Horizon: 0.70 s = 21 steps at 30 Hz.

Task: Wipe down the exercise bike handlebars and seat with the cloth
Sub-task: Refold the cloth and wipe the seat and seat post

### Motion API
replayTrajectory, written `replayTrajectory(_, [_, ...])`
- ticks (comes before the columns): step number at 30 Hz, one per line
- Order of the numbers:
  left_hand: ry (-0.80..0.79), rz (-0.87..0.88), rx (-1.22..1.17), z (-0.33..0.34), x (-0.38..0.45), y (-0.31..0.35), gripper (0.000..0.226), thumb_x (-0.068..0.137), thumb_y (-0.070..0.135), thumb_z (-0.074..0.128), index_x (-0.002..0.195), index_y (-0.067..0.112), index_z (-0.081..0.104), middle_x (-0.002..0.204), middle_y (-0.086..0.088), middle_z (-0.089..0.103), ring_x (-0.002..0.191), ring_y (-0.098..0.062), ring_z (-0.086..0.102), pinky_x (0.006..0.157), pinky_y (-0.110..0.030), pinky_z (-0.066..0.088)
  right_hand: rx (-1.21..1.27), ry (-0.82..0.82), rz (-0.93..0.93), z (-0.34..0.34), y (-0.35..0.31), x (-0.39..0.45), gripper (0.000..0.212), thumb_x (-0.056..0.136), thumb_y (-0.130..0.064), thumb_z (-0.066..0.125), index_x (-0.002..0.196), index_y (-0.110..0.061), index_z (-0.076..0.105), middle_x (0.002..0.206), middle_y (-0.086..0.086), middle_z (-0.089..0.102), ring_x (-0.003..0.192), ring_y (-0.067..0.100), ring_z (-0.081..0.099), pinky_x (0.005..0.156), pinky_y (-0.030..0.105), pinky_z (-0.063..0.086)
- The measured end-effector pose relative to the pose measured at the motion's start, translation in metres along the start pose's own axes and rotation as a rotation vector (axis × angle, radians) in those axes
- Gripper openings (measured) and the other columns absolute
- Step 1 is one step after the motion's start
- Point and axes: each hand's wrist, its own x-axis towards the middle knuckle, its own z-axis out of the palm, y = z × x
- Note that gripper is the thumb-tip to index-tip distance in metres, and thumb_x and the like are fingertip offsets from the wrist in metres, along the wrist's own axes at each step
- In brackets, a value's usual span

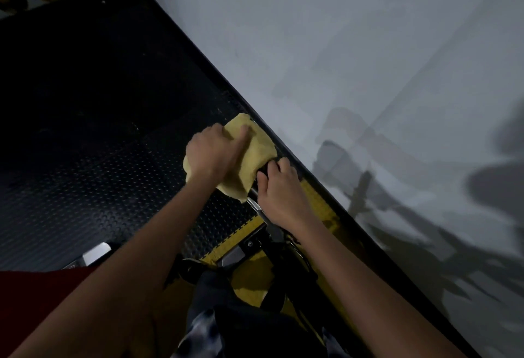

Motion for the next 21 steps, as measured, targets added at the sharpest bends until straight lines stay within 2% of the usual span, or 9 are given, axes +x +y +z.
replayTrajectory(2, [-0.154,-0.091,-0.007,-0.006,0.026,0.003,0.086,0.079,0.089,0.022,0.075,0.014,0.062,0.066,-0.002,0.056,0.056,-0.019,0.048,0.054,-0.027,0.032,0.044,0.016,0.013,0.001,0.001,0.0,0.041,0.107,-0.04,0.03,0.126,-0.009,0.049,0.121,0.007,0.041,0.106,0.022,0.045,0.082,0.036,0.049])
replayTrajectory(4, [-0.247,-0.177,-0.065,-0.01,0.04,0.002,0.085,0.079,0.089,0.027,0.078,0.011,0.062,0.067,-0.003,0.054,0.059,-0.021,0.05,0.059,-0.03,0.037,0.095,0.061,0.018,0.002,0.001,-0.003,0.046,0.107,-0.043,0.031,0.132,-0.008,0.05,0.119,0.005,0.042,0.105,0.02,0.046,0.082,0.037,0.052])
replayTrajectory(7, [-0.026,-0.145,-0.166,-0.005,0.018,-0.003,0.073,0.091,0.076,0.031,0.075,0.014,0.066,0.066,-0.002,0.06,0.061,-0.022,0.059,0.053,-0.027,0.036,0.122,0.078,0.01,0.003,0.004,-0.006,0.05,0.107,-0.044,0.032,0.135,-0.007,0.05,0.119,0.003,0.042,0.105,0.018,0.047,0.081,0.035,0.052])
replayTrajectory(9, [0.177,-0.141,-0.264,0.004,-0.014,-0.003,0.057,0.1,0.061,0.038,0.087,0.013,0.066,0.082,-0.003,0.065,0.078,-0.024,0.062,0.06,-0.031,0.041,0.161,0.063,0.014,0.003,0.005,-0.005,0.049,0.107,-0.045,0.031,0.133,-0.009,0.05,0.117,0.0,0.041,0.104,0.016,0.048,0.078,0.031,0.049])
replayTrajectory(11, [0.265,-0.247,-0.404,0.01,-0.04,0.004,0.05,0.102,0.051,0.045,0.122,0.009,0.063,0.123,-0.01,0.062,0.113,-0.03,0.056,0.09,-0.041,0.047,0.218,0.059,0.034,0.003,0.005,-0.004,0.046,0.107,-0.044,0.028,0.127,-0.01,0.054,0.112,-0.002,0.041,0.101,0.014,0.049,0.077,0.029,0.045])
replayTrajectory(12, [0.271,-0.322,-0.49,0.012,-0.049,0.011,0.054,0.103,0.048,0.047,0.138,0.007,0.054,0.139,-0.013,0.053,0.128,-0.031,0.048,0.105,-0.043,0.041,0.246,0.063,0.04,0.003,0.006,-0.003,0.044,0.108,-0.042,0.027,0.12,-0.011,0.056,0.11,-0.002,0.042,0.097,0.014,0.05,0.076,0.028,0.044])
replayTrajectory(14, [0.27,-0.434,-0.632,0.012,-0.064,0.026,0.066,0.104,0.045,0.048,0.155,0.005,0.033,0.157,-0.017,0.034,0.144,-0.032,0.031,0.118,-0.045,0.029,0.269,0.08,0.036,0.003,0.006,-0.003,0.039,0.108,-0.038,0.026,0.106,-0.013,0.056,0.105,-0.001,0.043,0.09,0.013,0.051,0.073,0.029,0.046])
replayTrajectory(18, [0.224,-0.568,-0.841,0.016,-0.096,0.049,0.082,0.104,0.044,0.047,0.16,0.003,0.004,0.166,-0.017,0.004,0.154,-0.03,0.01,0.124,-0.044,0.02,0.259,0.096,0.028,0.002,0.007,-0.003,0.03,0.108,-0.032,0.03,0.096,-0.014,0.052,0.102,0.0,0.043,0.084,0.012,0.052,0.069,0.026,0.046])
replayTrajectory(21, [0.165,-0.669,-0.983,0.018,-0.104,0.058,0.09,0.102,0.048,0.048,0.159,0.006,-0.007,0.165,-0.018,-0.001,0.151,-0.032,0.018,0.119,-0.04,0.028,0.281,0.102,0.027,0.003,0.009,-0.002,0.03,0.108,-0.031,0.031,0.095,-0.014,0.051,0.102,0.0,0.043,0.083,0.012,0.052,0.068,0.026,0.045])
